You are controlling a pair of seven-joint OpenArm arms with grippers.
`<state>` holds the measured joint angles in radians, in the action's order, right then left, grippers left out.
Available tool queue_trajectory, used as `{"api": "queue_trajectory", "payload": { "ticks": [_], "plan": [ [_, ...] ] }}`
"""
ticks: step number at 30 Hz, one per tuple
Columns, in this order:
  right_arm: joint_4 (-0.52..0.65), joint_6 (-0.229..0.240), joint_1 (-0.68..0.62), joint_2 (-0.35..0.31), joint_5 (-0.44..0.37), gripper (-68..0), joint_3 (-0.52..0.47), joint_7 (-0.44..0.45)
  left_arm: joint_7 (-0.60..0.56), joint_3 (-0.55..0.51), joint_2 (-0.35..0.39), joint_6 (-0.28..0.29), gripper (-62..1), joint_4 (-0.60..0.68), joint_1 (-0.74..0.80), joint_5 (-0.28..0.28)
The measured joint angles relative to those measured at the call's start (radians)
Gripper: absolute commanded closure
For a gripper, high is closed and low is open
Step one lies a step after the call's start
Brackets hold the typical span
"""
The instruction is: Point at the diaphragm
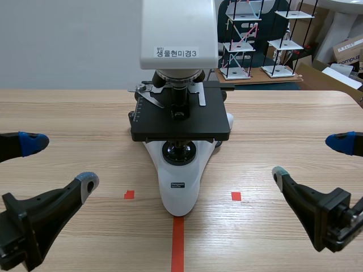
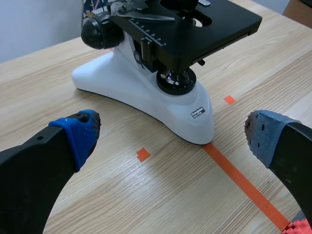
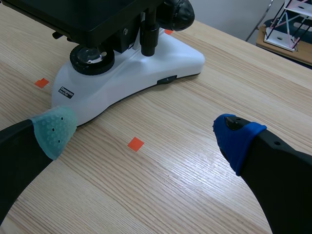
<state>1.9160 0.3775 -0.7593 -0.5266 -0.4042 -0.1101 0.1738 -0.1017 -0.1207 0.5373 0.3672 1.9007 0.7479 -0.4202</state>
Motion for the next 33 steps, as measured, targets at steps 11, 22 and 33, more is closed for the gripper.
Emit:
{"api": "queue_trajectory", "payload": {
  "ticks": [11, 22, 33],
  "plan": [
    [0.0, 0.0, 0.0, 0.0, 0.0, -61.7, 0.0, 0.0, 0.013, 0.0, 0.0, 0.0, -62.3, 0.0, 0.0, 0.0],
    [0.0, 0.0, 0.0, 0.0, 0.0, -61.7, 0.0, 0.0, -0.022, 0.0, 0.0, 0.0, -62.3, 0.0, 0.0, 0.0],
    [0.0, 0.0, 0.0, 0.0, 0.0, -61.7, 0.0, 0.001, -0.395, 0.014, 0.0, 0.008, -62.3, -0.214, -0.046, 0.085]
  ]
}}
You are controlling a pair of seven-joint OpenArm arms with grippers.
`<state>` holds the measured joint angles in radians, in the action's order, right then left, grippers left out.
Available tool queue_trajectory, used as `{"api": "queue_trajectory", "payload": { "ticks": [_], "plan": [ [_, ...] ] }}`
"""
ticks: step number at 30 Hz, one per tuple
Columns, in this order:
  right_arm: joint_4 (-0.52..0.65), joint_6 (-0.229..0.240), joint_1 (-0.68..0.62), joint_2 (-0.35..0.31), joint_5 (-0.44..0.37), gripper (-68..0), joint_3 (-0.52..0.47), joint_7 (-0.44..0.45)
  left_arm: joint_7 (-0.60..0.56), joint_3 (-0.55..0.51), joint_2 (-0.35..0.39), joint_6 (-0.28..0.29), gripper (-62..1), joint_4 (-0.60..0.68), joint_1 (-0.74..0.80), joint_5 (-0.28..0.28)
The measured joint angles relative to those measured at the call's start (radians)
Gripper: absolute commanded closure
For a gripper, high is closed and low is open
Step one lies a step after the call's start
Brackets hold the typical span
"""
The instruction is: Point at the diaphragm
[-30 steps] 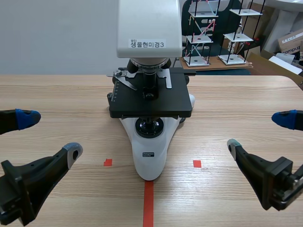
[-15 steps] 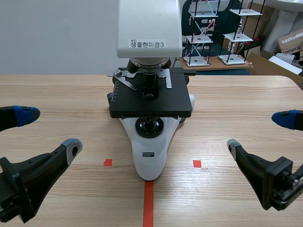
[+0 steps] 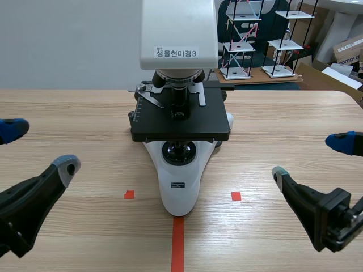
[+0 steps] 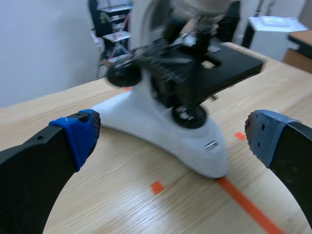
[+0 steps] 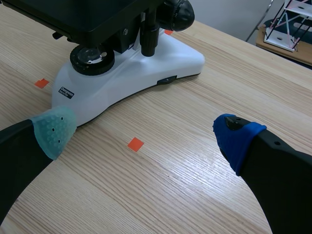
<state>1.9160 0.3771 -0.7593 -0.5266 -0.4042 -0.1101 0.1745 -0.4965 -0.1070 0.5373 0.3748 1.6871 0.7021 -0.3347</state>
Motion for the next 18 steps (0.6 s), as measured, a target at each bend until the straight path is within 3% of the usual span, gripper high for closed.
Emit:
{"api": "queue_trajectory", "payload": {
  "ticks": [4, 6, 9, 14, 18],
  "plan": [
    [0.0, 0.0, 0.0, 0.0, 0.0, -61.7, 0.0, 0.0, -0.169, 0.099, 0.0, 0.0, -62.3, -0.229, -0.092, 0.167],
    [0.0, 0.0, 0.0, 0.0, 0.0, -61.7, 0.0, 0.0, -0.207, 0.152, -0.003, 0.005, -62.3, -0.32, -0.135, 0.212],
    [0.0, 0.0, 0.0, 0.0, 0.0, -61.7, 0.0, 0.0, -0.251, 0.182, -0.031, 0.003, -62.3, -0.439, -0.211, 0.232],
    [0.0, 0.0, 0.0, 0.0, 0.0, -61.7, 0.0, 0.0, -0.378, 0.189, -0.084, 0.003, -62.3, -0.613, -0.368, 0.341],
    [0.0, 0.0, 0.0, 0.0, 0.0, -61.7, 0.0, 0.0, -0.395, 0.252, -0.089, 0.003, -62.3, -0.734, -0.456, 0.342]
  ]
}}
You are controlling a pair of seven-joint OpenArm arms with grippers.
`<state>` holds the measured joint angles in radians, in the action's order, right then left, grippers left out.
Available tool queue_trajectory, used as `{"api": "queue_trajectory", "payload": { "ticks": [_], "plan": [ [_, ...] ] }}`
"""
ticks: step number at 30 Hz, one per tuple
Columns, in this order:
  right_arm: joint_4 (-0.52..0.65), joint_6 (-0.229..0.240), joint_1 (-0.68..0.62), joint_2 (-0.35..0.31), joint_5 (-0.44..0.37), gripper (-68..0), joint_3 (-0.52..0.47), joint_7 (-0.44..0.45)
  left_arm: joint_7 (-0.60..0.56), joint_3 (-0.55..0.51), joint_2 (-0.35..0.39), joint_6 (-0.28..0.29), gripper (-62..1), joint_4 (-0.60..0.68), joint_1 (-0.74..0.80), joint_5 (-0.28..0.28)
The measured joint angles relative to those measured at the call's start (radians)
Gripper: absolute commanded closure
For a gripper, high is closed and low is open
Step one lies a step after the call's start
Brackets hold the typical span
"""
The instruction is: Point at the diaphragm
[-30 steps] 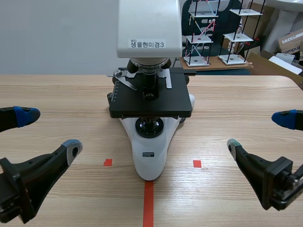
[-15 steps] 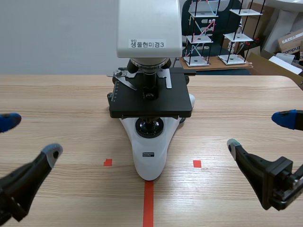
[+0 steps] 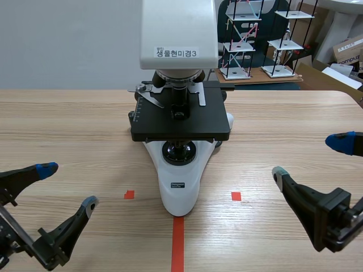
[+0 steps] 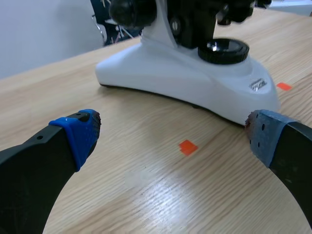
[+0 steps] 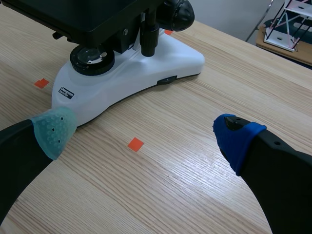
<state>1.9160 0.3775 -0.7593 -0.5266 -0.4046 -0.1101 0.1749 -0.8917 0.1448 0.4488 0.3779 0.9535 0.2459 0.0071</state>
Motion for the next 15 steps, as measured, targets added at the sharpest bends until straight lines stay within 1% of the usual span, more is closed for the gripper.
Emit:
{"api": "queue_trajectory", "payload": {
  "ticks": [2, 3, 5, 6, 9, 15],
  "plan": [
    [0.0, 0.0, 0.0, 0.0, 0.0, -61.7, 0.0, 0.0, 0.021, 0.026, 0.0, 0.001, -62.3, -0.045, -0.025, -0.017],
    [0.0, 0.0, 0.0, 0.0, 0.0, -61.7, 0.0, 0.0, 0.029, 0.032, 0.0, 0.009, -62.3, -0.064, -0.032, -0.042],
    [0.0, 0.0, 0.0, 0.0, 0.0, -61.7, 0.0, 0.0, 0.026, 0.038, 0.0, 0.012, -62.3, -0.092, -0.041, -0.119],
    [0.0, 0.0, 0.0, 0.0, 0.0, -61.7, 0.0, 0.0, 0.024, 0.038, 0.0, 0.011, -62.3, -0.098, -0.041, -0.141],
    [0.0, 0.0, 0.0, 0.0, 0.0, -61.7, 0.0, 0.0, 0.004, 0.038, 0.002, 0.012, -62.3, -0.097, -0.041, -0.117],
    [0.0, 0.0, 0.0, 0.0, 0.0, -61.7, 0.0, 0.0, 0.004, 0.038, 0.0, 0.012, -62.3, -0.084, -0.04, -0.116]
  ]
}}
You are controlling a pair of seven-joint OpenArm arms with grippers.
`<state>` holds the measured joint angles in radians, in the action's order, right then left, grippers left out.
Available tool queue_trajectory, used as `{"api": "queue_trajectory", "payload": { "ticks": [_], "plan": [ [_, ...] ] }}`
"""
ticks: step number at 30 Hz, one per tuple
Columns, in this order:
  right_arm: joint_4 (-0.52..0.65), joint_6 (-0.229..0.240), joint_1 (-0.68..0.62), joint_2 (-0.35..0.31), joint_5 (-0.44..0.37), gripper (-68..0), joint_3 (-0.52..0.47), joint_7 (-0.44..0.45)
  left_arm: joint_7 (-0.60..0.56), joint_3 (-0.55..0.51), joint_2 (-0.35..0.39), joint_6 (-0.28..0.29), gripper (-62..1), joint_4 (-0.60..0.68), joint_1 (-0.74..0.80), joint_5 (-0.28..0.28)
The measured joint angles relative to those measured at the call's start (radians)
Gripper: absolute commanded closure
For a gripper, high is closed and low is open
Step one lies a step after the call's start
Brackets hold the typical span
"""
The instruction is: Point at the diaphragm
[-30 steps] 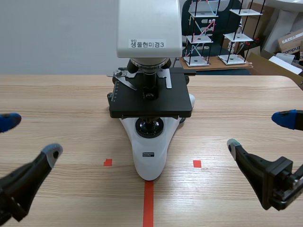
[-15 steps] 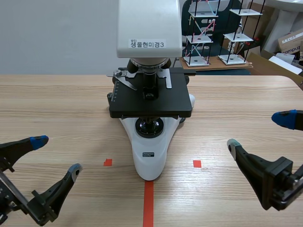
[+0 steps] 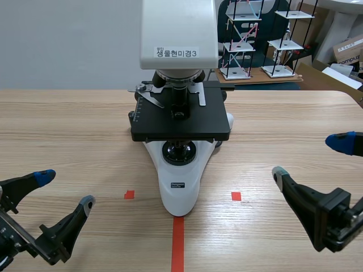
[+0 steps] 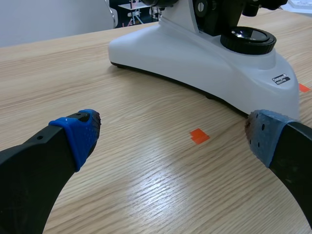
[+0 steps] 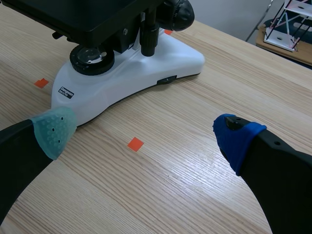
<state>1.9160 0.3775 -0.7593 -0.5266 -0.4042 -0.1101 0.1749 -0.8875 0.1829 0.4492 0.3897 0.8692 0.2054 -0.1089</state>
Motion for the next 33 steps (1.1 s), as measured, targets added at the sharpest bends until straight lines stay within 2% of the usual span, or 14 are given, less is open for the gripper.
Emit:
{"api": "queue_trajectory", "payload": {
  "ticks": [4, 6, 8, 11, 13, 16, 18, 22, 25, 27, 29, 33],
  "plan": [
    [0.0, 0.0, 0.0, 0.0, 0.0, -61.7, 0.0, 0.0, 0.001, 0.0, 0.0, 0.002, -62.3, 0.002, 0.001, 0.006],
    [0.0, 0.0, 0.0, 0.0, 0.0, -61.7, 0.0, 0.0, -0.002, 0.0, 0.0, 0.035, -62.3, 0.002, 0.002, 0.004],
    [0.0, 0.0, 0.0, 0.0, 0.0, -61.7, 0.0, 0.002, -0.063, 0.0, -0.004, 0.05, -62.3, -0.003, 0.003, 0.011],
    [0.0, 0.0, 0.0, 0.0, 0.0, -61.7, 0.0, 0.007, -0.236, 0.0, -0.034, 0.049, -62.3, -0.031, -0.002, 0.0],
    [0.0, 0.0, 0.0, 0.0, 0.0, -61.7, 0.0, 0.007, -0.238, 0.0, -0.064, 0.044, -62.3, -0.065, -0.018, 0.003],
    [0.0, 0.0, 0.0, 0.0, 0.0, -61.7, 0.0, 0.007, -0.195, 0.047, -0.107, -0.055, -62.3, -0.142, -0.07, 0.043],
    [0.0, 0.0, 0.0, 0.0, 0.0, -61.7, 0.0, 0.007, -0.175, 0.101, -0.129, -0.11, -62.3, -0.2, -0.115, 0.113],
    [0.0, 0.0, 0.0, 0.0, 0.0, -61.7, 0.0, 0.007, -0.243, 0.187, -0.162, -0.12, -62.3, -0.291, -0.18, 0.122],
    [0.0, 0.0, 0.0, 0.0, 0.0, -61.7, 0.0, 0.007, -0.326, 0.208, -0.167, -0.12, -62.3, -0.332, -0.215, 0.119],
    [0.0, 0.0, 0.0, 0.0, 0.0, -61.7, 0.0, 0.007, -0.321, 0.212, -0.167, -0.126, -61.2, -0.35, -0.241, 0.116],
    [0.0, 0.0, 0.0, 0.0, 0.0, -61.7, 0.0, 0.007, -0.306, 0.214, -0.182, -0.138, -51.4, -0.369, -0.274, 0.117],
    [0.0, 0.0, 0.0, 0.0, 0.0, -61.7, 0.0, 0.007, -0.306, 0.223, -0.223, -0.138, -23.2, -0.399, -0.335, 0.167]
  ]
}}
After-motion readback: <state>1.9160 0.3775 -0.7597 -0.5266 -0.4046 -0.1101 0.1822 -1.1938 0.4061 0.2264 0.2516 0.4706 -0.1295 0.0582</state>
